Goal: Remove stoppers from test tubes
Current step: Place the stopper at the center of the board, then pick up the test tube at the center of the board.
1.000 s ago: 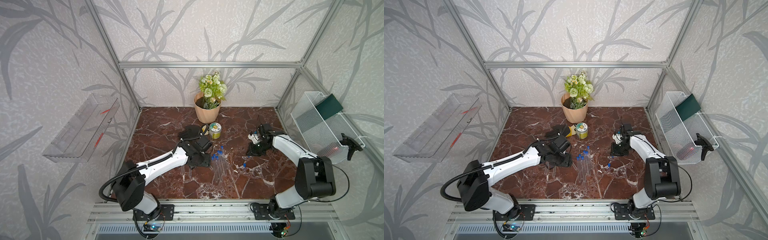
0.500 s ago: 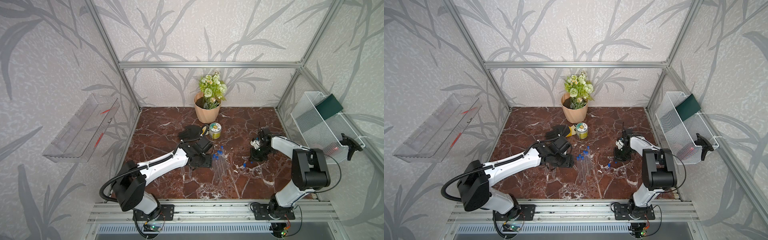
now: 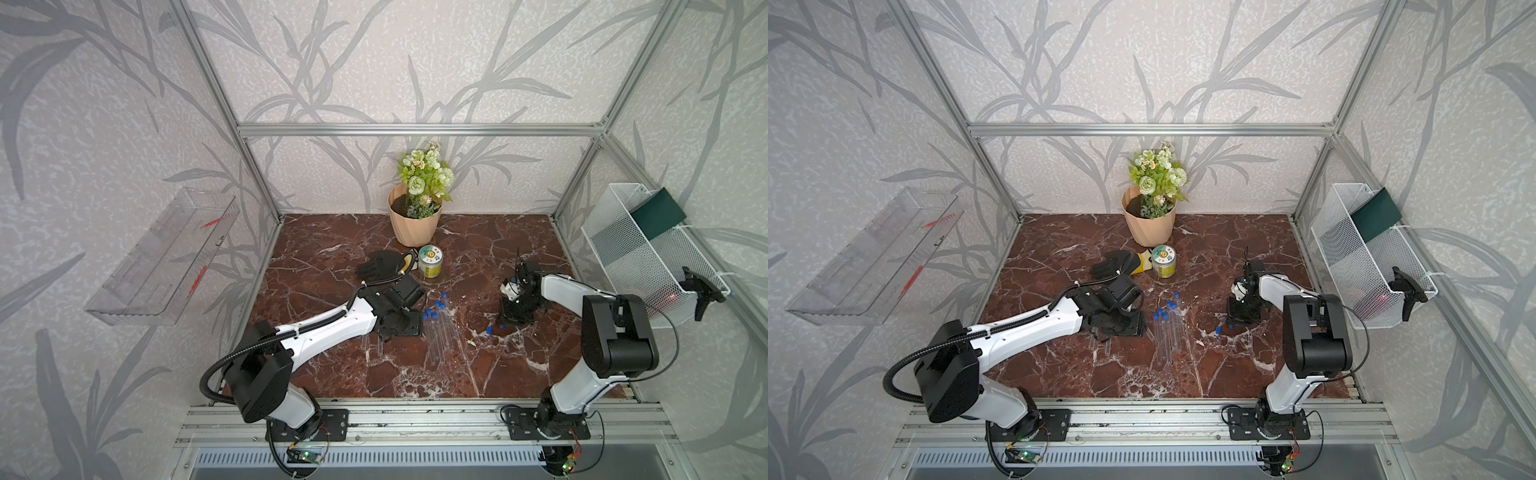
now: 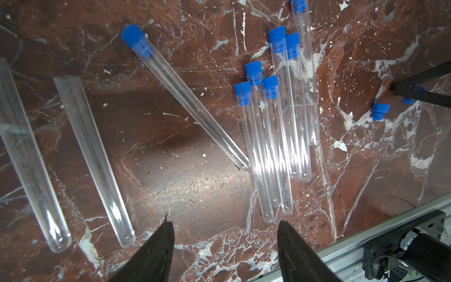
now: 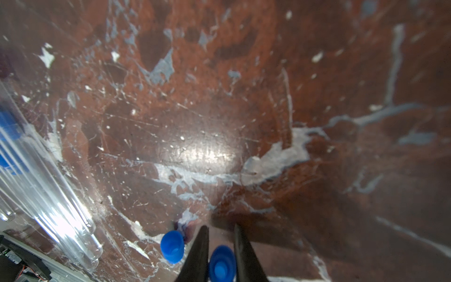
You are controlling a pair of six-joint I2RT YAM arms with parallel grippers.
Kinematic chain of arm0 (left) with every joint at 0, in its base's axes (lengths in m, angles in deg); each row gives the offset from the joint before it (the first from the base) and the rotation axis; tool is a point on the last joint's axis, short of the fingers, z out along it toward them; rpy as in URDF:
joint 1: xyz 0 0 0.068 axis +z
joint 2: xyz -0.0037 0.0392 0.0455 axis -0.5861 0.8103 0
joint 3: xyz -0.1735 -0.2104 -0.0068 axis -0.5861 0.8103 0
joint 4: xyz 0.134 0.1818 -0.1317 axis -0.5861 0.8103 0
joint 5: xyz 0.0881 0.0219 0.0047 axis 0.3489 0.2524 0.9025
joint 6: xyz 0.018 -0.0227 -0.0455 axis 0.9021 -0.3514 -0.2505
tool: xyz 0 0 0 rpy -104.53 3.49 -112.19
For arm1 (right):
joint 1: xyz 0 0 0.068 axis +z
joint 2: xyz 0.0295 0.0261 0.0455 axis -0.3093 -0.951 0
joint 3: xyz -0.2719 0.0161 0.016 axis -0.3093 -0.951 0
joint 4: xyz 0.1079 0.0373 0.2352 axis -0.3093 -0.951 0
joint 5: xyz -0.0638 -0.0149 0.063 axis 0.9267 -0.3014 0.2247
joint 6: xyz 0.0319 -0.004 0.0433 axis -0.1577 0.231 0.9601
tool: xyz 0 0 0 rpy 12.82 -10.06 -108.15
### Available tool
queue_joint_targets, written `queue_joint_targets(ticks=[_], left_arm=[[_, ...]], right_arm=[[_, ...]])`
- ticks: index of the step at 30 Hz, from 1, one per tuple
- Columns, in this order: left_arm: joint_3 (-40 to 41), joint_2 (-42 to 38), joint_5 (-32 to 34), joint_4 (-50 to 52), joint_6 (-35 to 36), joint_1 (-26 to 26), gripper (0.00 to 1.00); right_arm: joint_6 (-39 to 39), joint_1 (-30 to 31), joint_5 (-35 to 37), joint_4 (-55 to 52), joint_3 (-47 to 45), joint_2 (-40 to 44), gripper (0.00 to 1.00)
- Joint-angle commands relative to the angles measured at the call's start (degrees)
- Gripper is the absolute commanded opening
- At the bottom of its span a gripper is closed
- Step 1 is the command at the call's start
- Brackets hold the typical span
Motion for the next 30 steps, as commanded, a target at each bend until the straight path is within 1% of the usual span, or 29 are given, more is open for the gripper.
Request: queue_joint_targets(ticks=[1, 7, 12, 18, 22, 27, 30], left_arm=[[-0.6, 0.0, 2.6, 2.5, -1.1, -0.2, 0.66], [-1.8, 0.8, 3.3, 3.5, -1.4, -0.1, 0.65], [-3.3, 1.7, 3.5, 4.0, -2.3, -0.1, 0.65], [-5.9, 4.9, 4.3, 4.1, -4.4, -0.1, 0.64], [-7.9, 7.8, 5.1, 4.9, -6.2, -0.1, 0.62], [-11.1, 11.1, 6.4, 6.4, -8.4, 0.1, 0.61], [-12.6, 12.7, 6.8, 7.0, -10.9, 0.2, 0.61]], right_arm=[[0.5, -0.1, 1.6, 1.5, -1.8, -0.5, 0.23], [0.7, -0.1, 2.3, 1.2, -1.6, 1.1, 0.27], [0.4, 0.0, 2.2, -0.4, -0.8, 4.1, 0.32], [-0.1, 0.5, 1.3, -3.2, 0.4, 9.5, 0.42], [0.0, 1.3, -1.2, -4.4, 0.8, 13.4, 0.49], [0.9, 5.4, -3.3, -5.5, 1.1, 18.3, 0.56], [1.0, 8.5, -4.6, -5.8, 1.4, 21.0, 0.63]])
